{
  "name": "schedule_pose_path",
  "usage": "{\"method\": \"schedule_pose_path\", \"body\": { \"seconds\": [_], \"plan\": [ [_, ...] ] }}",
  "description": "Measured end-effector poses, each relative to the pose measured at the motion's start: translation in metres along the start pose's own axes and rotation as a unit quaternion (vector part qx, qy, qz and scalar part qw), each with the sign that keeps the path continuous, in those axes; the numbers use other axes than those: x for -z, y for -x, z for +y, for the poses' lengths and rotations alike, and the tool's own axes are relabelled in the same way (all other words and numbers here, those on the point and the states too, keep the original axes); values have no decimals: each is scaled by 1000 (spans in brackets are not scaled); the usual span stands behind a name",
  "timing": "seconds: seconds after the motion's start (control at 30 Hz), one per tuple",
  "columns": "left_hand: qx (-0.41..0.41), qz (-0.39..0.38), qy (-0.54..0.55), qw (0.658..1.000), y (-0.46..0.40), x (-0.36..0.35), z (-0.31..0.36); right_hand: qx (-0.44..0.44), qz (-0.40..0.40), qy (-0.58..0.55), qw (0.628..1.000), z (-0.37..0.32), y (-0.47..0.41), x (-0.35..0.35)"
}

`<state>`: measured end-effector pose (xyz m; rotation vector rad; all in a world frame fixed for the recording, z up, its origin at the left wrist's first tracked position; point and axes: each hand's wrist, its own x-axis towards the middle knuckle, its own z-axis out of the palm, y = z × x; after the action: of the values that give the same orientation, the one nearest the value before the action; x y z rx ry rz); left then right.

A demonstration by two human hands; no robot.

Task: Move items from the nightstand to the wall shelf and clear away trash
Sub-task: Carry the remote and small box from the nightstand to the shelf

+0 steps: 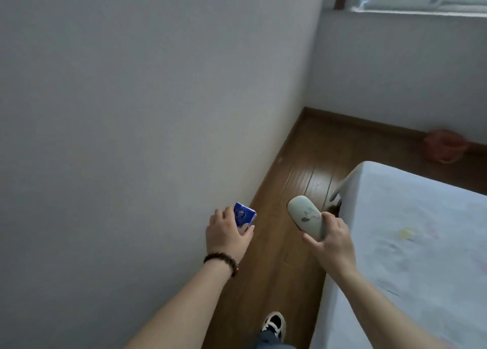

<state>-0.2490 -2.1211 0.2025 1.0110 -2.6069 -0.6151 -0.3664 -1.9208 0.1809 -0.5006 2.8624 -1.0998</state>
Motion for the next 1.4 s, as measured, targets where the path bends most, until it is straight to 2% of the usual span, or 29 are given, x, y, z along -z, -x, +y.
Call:
{"method": "schedule_pose_path", "body": {
  "seconds": [0.17, 0.43, 0.7, 0.93, 1.17, 1.4],
  "plan": [
    [-53, -19, 32, 998, -104, -44, 74, -42, 46, 11, 998, 18, -95, 18],
    [-100, -63, 32, 992, -235, -114, 150, -103, 104, -2, 989, 51, -219, 31],
    [-158, -95, 44, 982, -425, -208, 241, -162, 147, 17, 976, 97, -420, 30],
    [-233, -133, 23, 963, -582, -266, 349, -224, 210, 10, 952, 119, -597, 59],
    [-295, -167, 29, 940, -666, -332, 461, -288, 243, 29, 926, 178, -690, 92],
    [-367, -196, 41, 909, -710, -433, 607, -352, 289, 22, 890, 285, -774, 143]
  ]
}}
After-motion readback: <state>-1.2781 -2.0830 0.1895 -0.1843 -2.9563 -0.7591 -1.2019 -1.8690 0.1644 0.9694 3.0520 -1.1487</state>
